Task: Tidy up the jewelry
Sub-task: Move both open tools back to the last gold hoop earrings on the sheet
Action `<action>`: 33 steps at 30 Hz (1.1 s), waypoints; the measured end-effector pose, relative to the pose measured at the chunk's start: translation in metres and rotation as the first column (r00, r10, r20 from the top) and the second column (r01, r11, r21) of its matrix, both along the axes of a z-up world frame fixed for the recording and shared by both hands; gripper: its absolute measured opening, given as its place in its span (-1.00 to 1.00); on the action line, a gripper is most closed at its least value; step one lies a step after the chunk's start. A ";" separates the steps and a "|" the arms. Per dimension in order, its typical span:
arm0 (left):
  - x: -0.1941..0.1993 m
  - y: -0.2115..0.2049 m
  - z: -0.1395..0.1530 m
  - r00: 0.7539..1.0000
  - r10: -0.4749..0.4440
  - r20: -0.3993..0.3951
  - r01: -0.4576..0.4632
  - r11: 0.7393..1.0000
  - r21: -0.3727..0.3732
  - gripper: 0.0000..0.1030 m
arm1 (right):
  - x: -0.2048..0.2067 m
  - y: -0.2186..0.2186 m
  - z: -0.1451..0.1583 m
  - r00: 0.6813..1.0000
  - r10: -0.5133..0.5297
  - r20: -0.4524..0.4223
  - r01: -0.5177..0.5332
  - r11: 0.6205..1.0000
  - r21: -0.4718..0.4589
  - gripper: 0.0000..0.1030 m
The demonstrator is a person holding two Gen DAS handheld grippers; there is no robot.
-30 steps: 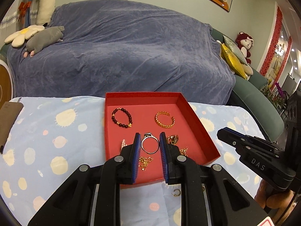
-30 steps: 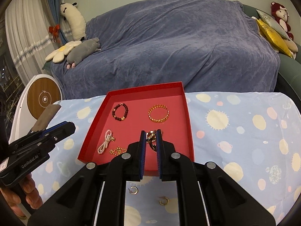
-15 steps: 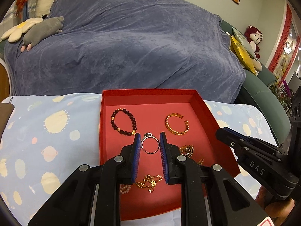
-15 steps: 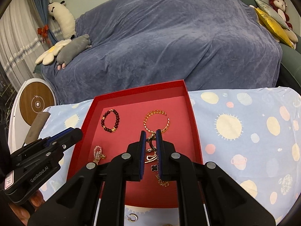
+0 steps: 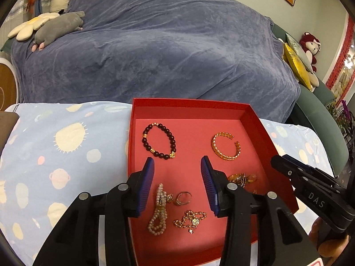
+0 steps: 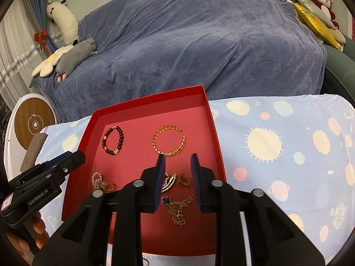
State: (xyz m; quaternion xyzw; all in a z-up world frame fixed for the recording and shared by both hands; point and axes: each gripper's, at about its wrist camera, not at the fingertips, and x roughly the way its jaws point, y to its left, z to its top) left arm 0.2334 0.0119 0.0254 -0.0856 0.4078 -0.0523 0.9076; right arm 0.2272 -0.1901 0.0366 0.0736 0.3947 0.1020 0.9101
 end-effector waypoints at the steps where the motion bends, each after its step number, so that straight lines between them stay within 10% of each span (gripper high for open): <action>1: 0.000 0.001 0.001 1.000 0.006 0.001 -0.006 1.000 0.000 -0.10 | -0.002 0.001 0.003 1.000 0.000 0.013 0.000 1.000 -0.006 -0.29; 21: -0.087 0.034 0.028 0.994 0.104 0.039 -0.103 0.995 -0.013 0.00 | -0.090 -0.028 0.037 0.997 0.023 0.072 -0.025 0.999 0.031 -0.18; 33: -0.143 0.014 0.013 0.999 0.045 0.013 -0.046 0.999 0.008 0.11 | -0.137 -0.021 -0.004 0.992 0.119 -0.033 -0.119 0.993 -0.025 -0.13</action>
